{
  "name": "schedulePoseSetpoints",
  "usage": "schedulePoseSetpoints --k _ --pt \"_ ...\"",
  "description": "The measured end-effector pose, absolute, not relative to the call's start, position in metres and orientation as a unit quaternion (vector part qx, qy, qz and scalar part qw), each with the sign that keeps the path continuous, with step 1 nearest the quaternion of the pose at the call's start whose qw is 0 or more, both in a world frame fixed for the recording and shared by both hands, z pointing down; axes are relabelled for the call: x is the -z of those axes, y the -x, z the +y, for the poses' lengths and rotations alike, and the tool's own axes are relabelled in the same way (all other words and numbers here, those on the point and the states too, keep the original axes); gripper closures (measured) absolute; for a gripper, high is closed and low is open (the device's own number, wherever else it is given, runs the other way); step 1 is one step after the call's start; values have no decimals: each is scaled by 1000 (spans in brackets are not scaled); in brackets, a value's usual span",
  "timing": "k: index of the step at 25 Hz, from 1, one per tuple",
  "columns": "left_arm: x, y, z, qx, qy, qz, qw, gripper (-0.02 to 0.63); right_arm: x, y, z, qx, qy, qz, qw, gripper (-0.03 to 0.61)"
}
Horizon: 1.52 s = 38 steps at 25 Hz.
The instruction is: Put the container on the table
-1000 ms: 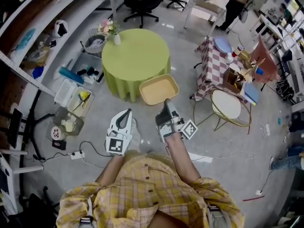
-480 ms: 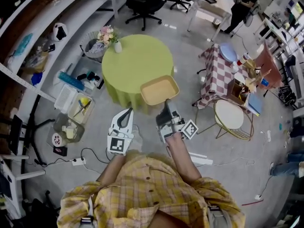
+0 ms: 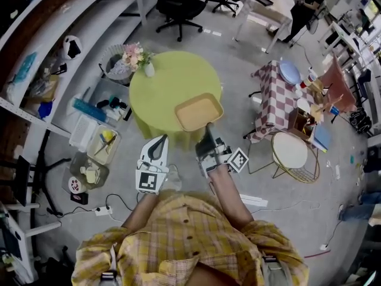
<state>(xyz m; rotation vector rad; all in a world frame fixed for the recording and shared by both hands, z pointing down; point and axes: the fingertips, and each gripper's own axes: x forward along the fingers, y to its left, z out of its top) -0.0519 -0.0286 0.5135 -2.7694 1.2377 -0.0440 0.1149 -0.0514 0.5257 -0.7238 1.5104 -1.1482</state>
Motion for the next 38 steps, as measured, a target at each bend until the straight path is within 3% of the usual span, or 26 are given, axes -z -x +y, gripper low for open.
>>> schedulePoseSetpoints --k 4,8,14,22,30,38 --pt "-505 61 -58 7 910 415 13 609 -525 -102 -80 483 305 630 526 575" --pt "-506 68 -90 4 914 404 45 611 -522 -93 -111 482 304 632 525 575" --pt "-502 76 -130 -5 916 401 18 609 -519 -86 -153 473 311 634 527 575" --pt "-511 82 -173 2 925 375 57 609 -528 -77 -191 472 322 627 529 575" --pt "-522 83 -200 0 923 385 12 609 -548 -82 -209 480 337 621 521 575" --pt "-543 69 -213 16 925 377 40 609 -571 -99 -232 502 330 627 496 575"
